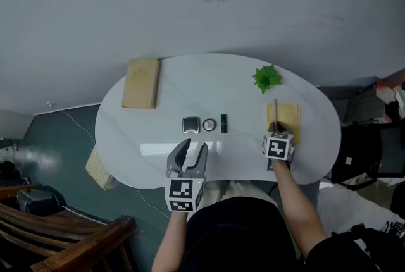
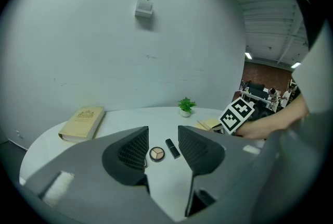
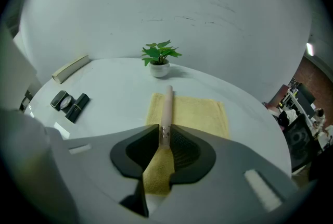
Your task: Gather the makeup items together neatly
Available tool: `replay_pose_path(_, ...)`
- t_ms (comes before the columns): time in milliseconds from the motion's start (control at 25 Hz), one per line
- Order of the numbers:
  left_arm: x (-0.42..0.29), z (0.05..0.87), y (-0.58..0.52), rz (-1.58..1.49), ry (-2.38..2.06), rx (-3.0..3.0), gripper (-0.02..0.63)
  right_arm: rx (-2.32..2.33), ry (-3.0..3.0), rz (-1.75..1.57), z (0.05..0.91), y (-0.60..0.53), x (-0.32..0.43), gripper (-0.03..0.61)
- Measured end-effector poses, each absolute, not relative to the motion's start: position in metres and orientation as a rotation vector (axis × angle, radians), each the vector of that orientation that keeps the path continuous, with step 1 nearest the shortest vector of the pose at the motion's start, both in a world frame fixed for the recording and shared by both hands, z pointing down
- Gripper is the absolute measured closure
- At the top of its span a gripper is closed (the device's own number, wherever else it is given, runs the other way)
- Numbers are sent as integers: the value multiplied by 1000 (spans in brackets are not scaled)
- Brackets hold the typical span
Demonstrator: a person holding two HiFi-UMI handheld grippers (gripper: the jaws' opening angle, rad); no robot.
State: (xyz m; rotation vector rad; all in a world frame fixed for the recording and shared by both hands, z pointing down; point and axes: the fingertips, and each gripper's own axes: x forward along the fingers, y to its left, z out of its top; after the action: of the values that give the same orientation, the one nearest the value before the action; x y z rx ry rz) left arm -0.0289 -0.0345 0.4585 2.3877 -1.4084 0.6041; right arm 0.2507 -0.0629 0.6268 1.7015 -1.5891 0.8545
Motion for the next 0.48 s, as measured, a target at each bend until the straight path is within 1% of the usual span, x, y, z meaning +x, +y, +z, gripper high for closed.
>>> replay_pose_path(480,-16,459,-29,596,-1410,2379,439,1711,-1665,861,605,-60,245,506)
